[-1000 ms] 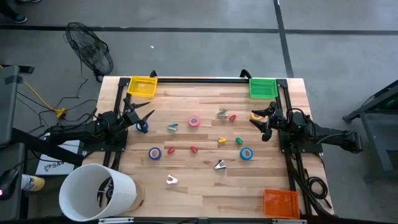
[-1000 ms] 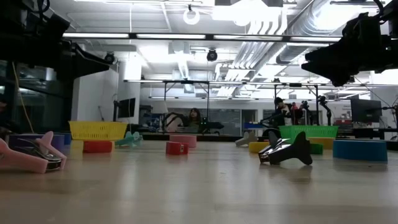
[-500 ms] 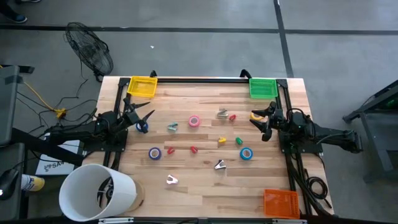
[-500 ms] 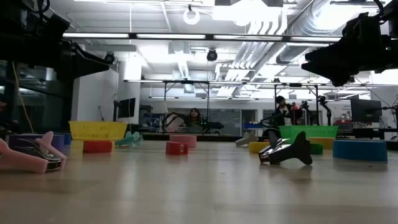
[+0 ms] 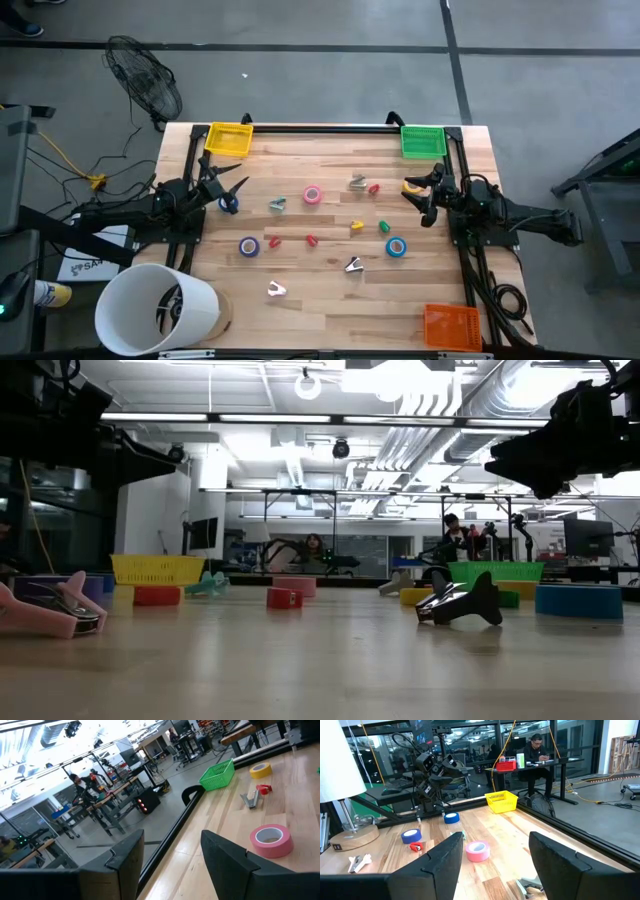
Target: Pick and place Stapler, Stapler remover, tape
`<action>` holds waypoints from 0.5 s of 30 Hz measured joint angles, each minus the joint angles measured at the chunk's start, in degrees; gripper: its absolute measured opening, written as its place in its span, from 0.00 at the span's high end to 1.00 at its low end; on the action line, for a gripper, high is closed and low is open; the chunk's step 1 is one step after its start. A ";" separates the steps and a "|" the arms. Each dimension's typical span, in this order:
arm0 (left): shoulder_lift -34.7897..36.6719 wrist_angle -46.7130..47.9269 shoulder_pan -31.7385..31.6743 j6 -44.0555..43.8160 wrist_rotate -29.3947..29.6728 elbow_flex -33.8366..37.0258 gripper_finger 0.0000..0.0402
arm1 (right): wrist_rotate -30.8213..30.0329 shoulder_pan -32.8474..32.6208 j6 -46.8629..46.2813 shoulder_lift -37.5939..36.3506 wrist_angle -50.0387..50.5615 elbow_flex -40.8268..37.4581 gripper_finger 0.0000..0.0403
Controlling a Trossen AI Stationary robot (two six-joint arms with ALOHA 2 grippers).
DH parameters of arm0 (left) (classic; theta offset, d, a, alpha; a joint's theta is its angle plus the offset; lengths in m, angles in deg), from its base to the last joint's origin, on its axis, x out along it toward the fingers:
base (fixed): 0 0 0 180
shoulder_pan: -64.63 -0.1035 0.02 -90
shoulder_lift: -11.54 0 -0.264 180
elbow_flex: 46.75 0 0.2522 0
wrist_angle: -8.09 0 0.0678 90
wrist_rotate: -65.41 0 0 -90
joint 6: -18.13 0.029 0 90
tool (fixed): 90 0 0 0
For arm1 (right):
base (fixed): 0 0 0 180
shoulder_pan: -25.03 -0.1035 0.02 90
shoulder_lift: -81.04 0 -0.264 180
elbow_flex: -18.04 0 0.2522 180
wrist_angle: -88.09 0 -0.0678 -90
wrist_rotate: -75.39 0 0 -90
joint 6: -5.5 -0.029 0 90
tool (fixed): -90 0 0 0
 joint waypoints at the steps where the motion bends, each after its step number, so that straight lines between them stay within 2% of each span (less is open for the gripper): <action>1: -0.01 0.01 0.01 0.00 -0.02 -0.01 0.52 | 0.00 0.00 0.00 0.00 0.02 0.00 0.45; 8: 0.00 0.00 0.00 0.00 0.00 -0.02 0.52 | -0.08 0.00 0.00 0.01 0.00 0.00 0.45; 15: -0.01 0.01 0.01 0.00 -0.02 -0.01 0.52 | -6.07 0.22 0.00 0.02 -2.05 0.00 0.45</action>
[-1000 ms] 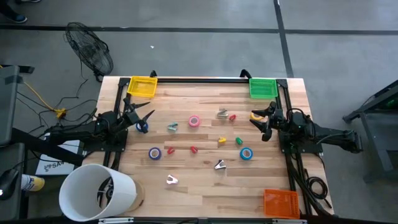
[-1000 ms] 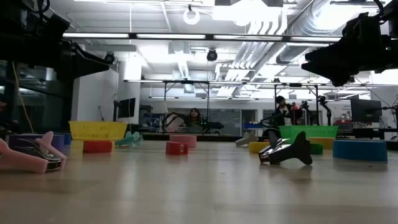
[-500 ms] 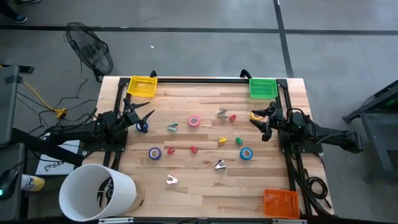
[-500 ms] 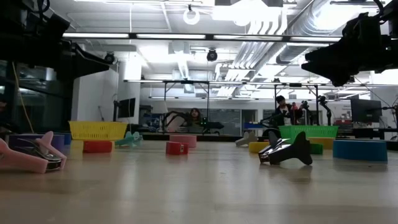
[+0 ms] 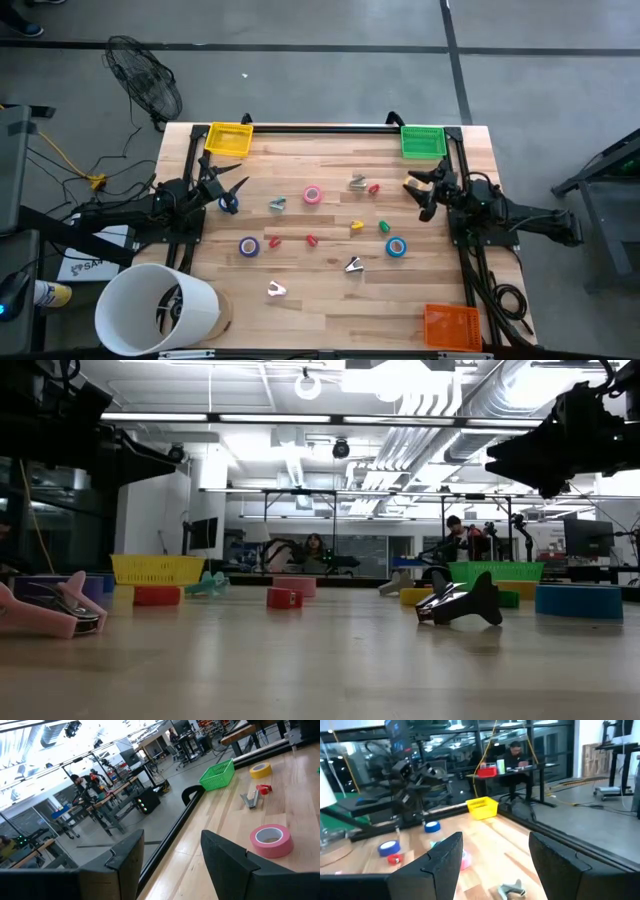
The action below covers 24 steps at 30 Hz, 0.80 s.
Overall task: Pick and place Stapler, Stapler remover, tape
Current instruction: Put the top right red stapler into the green bin
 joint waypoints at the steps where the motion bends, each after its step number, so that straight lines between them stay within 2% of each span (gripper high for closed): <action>1: 0.01 0.00 0.01 0.00 0.02 -0.01 0.52 | -0.21 0.00 0.00 -0.02 -0.35 0.00 0.45; 7: 0.00 0.01 0.00 0.00 0.00 -0.01 0.52 | 1.11 -0.08 -8.40 0.00 -1.60 0.00 0.45; 11: 0.00 -0.01 0.01 0.00 0.01 0.00 0.52 | -5.36 -0.04 -14.71 0.00 -3.18 0.00 0.45; 15: 0.00 0.00 0.01 0.00 0.01 0.00 0.52 | -11.13 -0.04 -14.37 0.04 -1.24 0.58 0.45; 20: -0.02 -0.01 -0.01 0.00 0.01 -0.01 0.52 | -15.37 -0.04 -14.60 0.54 0.28 3.12 0.45; 24: -0.01 0.01 0.00 0.00 0.01 0.00 0.52 | -18.07 -0.02 -15.51 3.07 5.18 6.58 0.45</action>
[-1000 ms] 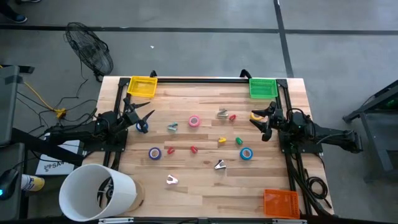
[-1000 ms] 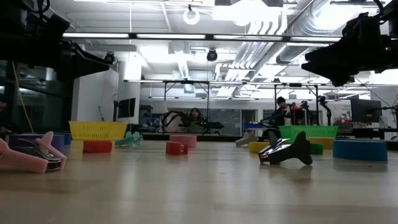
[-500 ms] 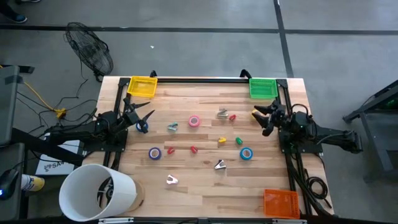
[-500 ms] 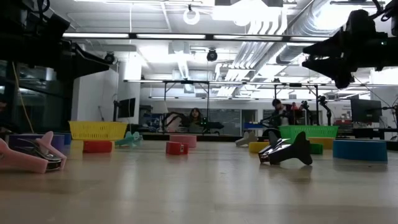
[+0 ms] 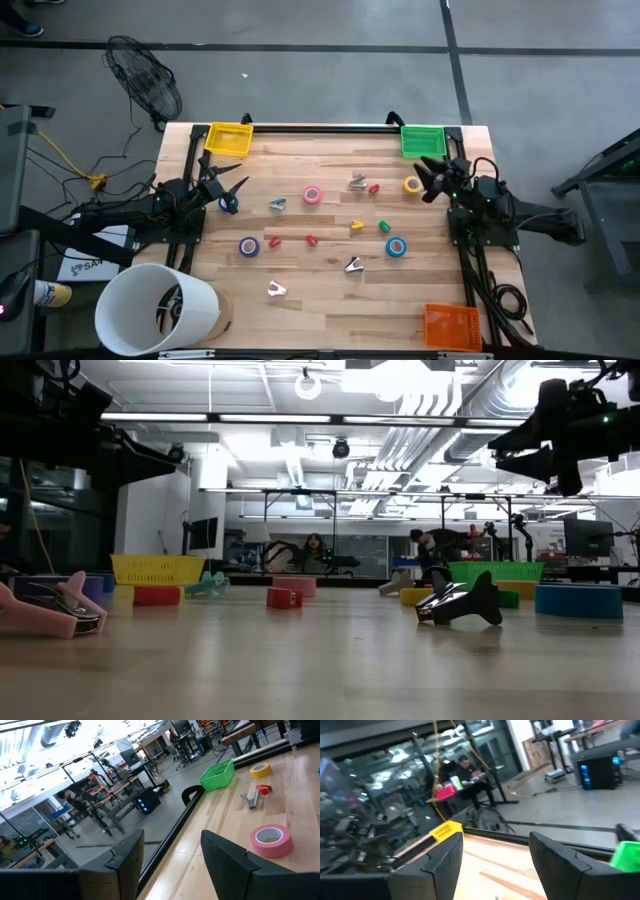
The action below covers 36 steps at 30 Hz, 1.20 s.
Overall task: Pick and place Stapler, Stapler remover, tape
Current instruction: Put the top right red stapler into the green bin
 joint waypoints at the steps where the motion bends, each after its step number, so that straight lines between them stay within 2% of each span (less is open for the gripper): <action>1: 0.01 -0.02 -0.01 0.00 -0.02 -0.01 0.52 | -1.06 0.00 -0.79 1.03 2.03 1.04 0.45; 4: 0.00 -0.02 -0.01 0.00 -0.02 0.00 0.52 | -2.89 0.00 -2.94 4.84 7.24 4.42 0.45; 18: 0.00 0.00 -0.01 0.00 -0.02 -0.02 0.52 | -2.61 0.03 -4.14 29.37 23.87 23.57 0.45; 22: 0.00 -0.02 0.01 0.00 -0.02 -0.02 0.52 | 0.72 0.04 -6.37 35.71 25.67 27.19 0.45; 26: 0.01 -0.01 0.00 0.00 -0.02 0.00 0.52 | 6.86 0.04 -6.41 41.52 25.54 29.47 0.45; 30: 0.00 0.00 0.00 0.00 -0.02 -0.01 0.52 | 12.61 0.02 -1.55 47.35 25.31 30.07 0.45; 36: 0.01 -0.02 0.00 0.00 -0.02 -0.02 0.52 | 15.91 0.46 7.37 56.99 22.93 30.07 0.45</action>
